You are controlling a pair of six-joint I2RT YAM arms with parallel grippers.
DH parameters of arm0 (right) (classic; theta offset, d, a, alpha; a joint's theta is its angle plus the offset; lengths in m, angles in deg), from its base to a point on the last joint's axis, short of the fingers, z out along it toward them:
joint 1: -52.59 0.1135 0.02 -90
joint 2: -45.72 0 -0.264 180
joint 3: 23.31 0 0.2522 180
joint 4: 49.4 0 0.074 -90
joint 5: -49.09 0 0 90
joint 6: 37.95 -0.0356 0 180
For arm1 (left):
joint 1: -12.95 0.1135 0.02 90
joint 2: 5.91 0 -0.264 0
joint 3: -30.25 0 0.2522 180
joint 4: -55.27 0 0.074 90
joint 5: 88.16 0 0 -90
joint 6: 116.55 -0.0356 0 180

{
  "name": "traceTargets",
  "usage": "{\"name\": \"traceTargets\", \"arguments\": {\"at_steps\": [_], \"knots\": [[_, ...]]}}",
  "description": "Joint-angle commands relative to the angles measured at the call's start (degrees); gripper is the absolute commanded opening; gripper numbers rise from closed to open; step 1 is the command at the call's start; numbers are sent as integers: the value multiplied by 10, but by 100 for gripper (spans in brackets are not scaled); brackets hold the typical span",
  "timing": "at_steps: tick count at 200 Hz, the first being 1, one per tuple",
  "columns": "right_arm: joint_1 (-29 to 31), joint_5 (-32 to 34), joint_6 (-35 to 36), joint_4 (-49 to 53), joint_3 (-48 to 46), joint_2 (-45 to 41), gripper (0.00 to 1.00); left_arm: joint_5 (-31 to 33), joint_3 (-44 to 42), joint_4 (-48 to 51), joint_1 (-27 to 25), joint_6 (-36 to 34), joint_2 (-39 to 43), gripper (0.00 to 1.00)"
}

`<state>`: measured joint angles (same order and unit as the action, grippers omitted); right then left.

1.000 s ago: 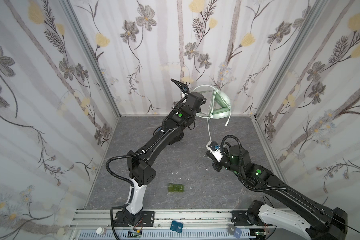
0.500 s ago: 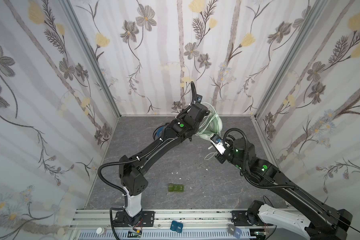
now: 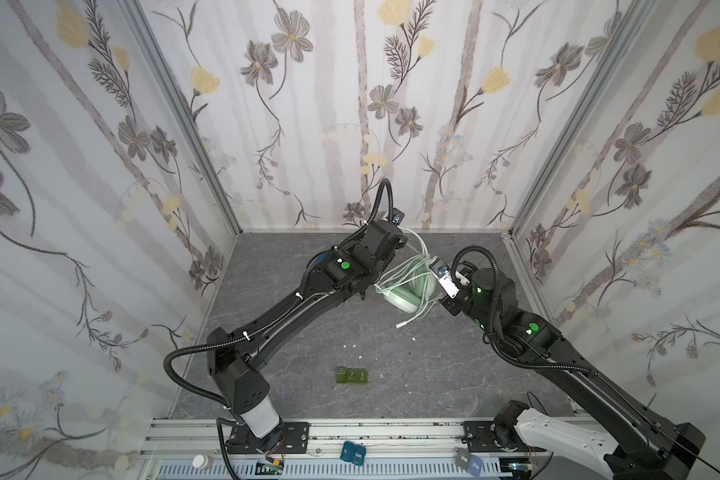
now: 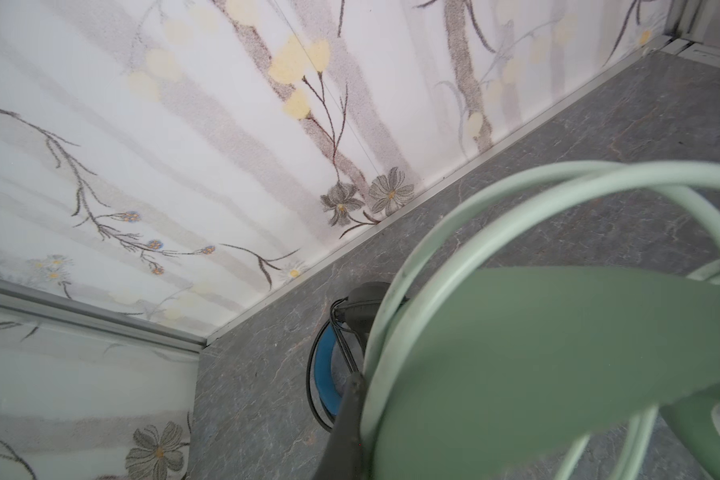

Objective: Wrap the headphones

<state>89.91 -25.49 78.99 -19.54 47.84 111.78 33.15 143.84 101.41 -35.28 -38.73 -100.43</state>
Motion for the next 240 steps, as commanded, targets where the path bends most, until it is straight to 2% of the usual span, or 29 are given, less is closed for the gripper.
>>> {"name": "traceTargets", "arguments": {"at_steps": [1,59,104,148,240], "knots": [[-22,-7,-18,-17,6,0,0,-64,5,14,2,9,14,0],[-57,-15,-32,-39,-4,1,8,-118,11,42,1,19,35,0],[-81,-39,-60,-62,-24,-12,22,-143,36,59,1,19,39,0],[-106,-72,-84,-95,-53,-27,25,-157,56,62,1,23,42,0],[-165,-159,-164,-137,-61,-44,26,-266,182,153,0,61,31,0]]}}
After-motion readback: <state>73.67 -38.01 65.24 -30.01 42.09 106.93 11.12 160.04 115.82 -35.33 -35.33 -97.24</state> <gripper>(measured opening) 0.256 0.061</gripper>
